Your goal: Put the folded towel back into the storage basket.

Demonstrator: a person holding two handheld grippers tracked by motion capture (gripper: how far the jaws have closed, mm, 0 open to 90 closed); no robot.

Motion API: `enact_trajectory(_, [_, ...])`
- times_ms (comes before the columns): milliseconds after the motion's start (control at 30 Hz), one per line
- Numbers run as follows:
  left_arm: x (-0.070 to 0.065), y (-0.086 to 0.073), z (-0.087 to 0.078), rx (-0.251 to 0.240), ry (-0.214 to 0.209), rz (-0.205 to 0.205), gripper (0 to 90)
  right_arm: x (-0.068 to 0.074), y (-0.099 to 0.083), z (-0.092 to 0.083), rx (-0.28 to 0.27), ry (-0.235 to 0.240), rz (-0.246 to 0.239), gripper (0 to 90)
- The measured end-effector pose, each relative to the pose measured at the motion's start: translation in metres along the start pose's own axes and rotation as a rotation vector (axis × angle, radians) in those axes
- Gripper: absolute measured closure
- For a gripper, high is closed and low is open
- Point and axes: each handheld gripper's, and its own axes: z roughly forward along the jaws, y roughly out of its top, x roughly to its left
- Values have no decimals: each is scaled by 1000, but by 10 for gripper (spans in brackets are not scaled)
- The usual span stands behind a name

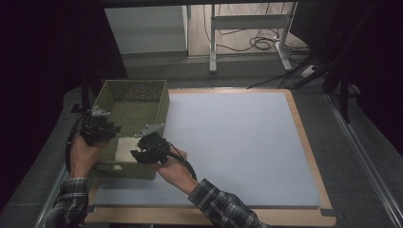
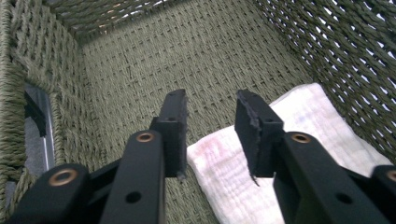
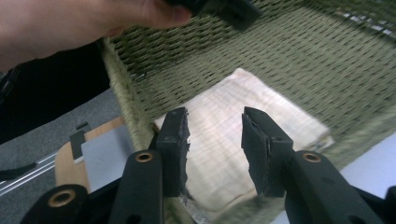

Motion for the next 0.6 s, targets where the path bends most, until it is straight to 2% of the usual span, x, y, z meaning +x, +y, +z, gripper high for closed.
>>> enact_trajectory(167, [2,-1,-1,-22,-11,-31,550,-6,1,-4,-8,-3,-30,546])
enact_trajectory(367, [0,0,0,-40,-36,-55,441,-10,0,-9,-18,-5,-69,440])
enact_trajectory(600, [-4,5,6,-45,-72,-82,334,-18,-1,-18,-22,-11,-81,356])
